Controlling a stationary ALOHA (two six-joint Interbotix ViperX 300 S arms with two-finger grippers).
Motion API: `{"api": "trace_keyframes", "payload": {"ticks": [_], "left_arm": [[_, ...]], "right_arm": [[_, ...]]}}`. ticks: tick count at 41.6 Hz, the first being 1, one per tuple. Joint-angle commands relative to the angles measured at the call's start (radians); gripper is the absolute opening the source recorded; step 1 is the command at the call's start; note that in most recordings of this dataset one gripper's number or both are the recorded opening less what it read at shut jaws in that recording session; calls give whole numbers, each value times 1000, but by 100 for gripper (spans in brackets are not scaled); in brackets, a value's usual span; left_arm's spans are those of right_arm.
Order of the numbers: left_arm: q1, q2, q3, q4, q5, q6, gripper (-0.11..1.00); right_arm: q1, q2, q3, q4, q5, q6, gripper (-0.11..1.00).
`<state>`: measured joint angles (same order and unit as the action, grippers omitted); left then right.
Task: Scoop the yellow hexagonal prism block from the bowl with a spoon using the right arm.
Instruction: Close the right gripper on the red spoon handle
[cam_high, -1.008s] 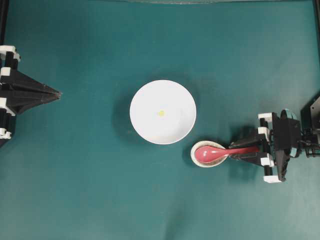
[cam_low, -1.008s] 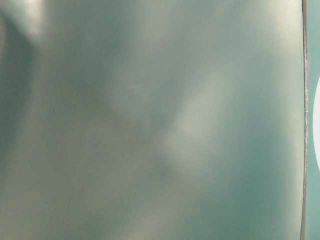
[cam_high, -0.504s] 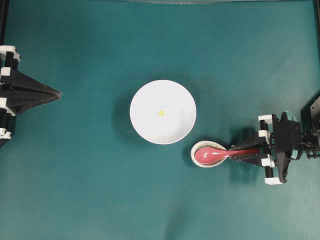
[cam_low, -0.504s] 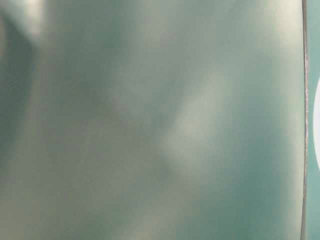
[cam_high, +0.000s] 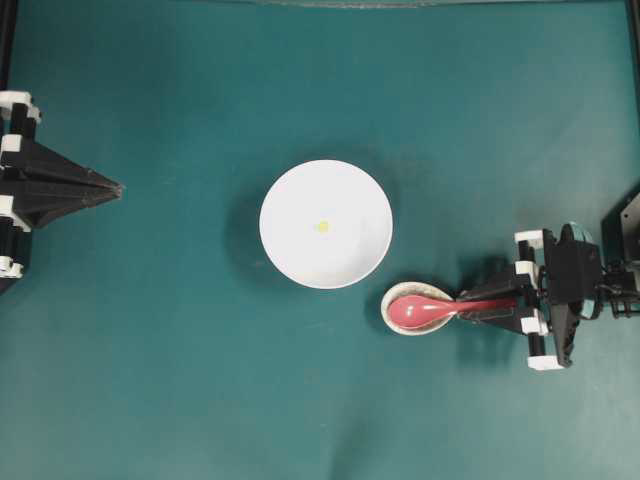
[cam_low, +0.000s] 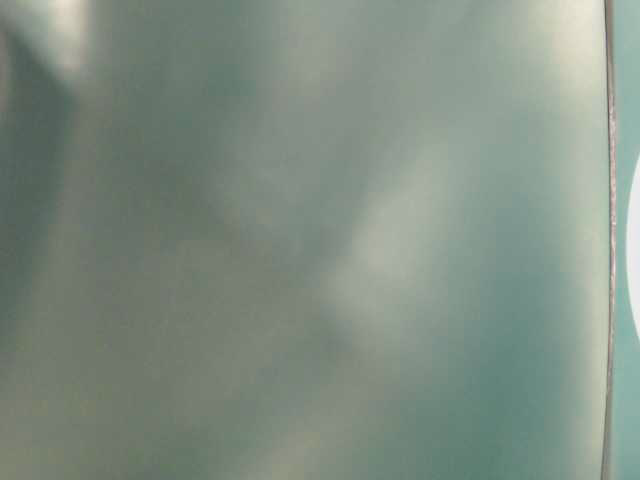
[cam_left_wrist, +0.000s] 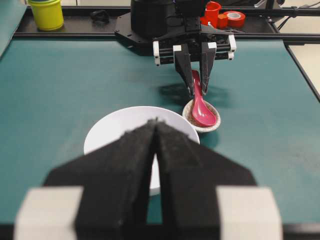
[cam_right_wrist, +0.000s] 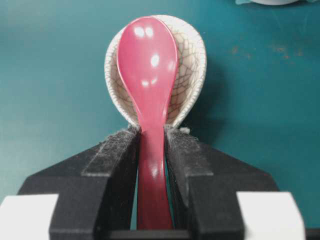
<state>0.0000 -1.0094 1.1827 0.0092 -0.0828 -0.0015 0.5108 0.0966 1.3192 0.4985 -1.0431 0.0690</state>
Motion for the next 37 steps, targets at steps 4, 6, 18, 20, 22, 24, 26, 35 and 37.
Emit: {"api": "trace_keyframes", "payload": {"ticks": [4, 6, 18, 20, 22, 24, 26, 35, 37], "left_arm": [[0, 9, -14, 3, -8, 2, 1], [0, 11, -14, 3, -8, 2, 1], [0, 9, -15, 3, -5, 2, 1], [0, 11, -14, 3, -5, 2, 1], [0, 11, -14, 3, -5, 2, 1], [0, 9, -14, 3, -5, 3, 1], [0, 9, -14, 3, -5, 2, 1], [0, 11, -14, 3, -5, 2, 1], [0, 9, -14, 3, -5, 2, 1]], "right_arm": [[6, -38, 3, 5, -9, 0, 24], [6, -44, 5, 5, -8, 0, 24], [6, -52, 6, 14, -5, 0, 26], [6, -52, 6, 18, -5, 0, 28], [6, -52, 6, 23, -5, 0, 30], [6, -52, 6, 26, -3, 0, 32], [6, -52, 6, 26, -3, 0, 34], [6, -52, 6, 26, -3, 0, 36], [6, -52, 6, 26, -2, 0, 36]]}}
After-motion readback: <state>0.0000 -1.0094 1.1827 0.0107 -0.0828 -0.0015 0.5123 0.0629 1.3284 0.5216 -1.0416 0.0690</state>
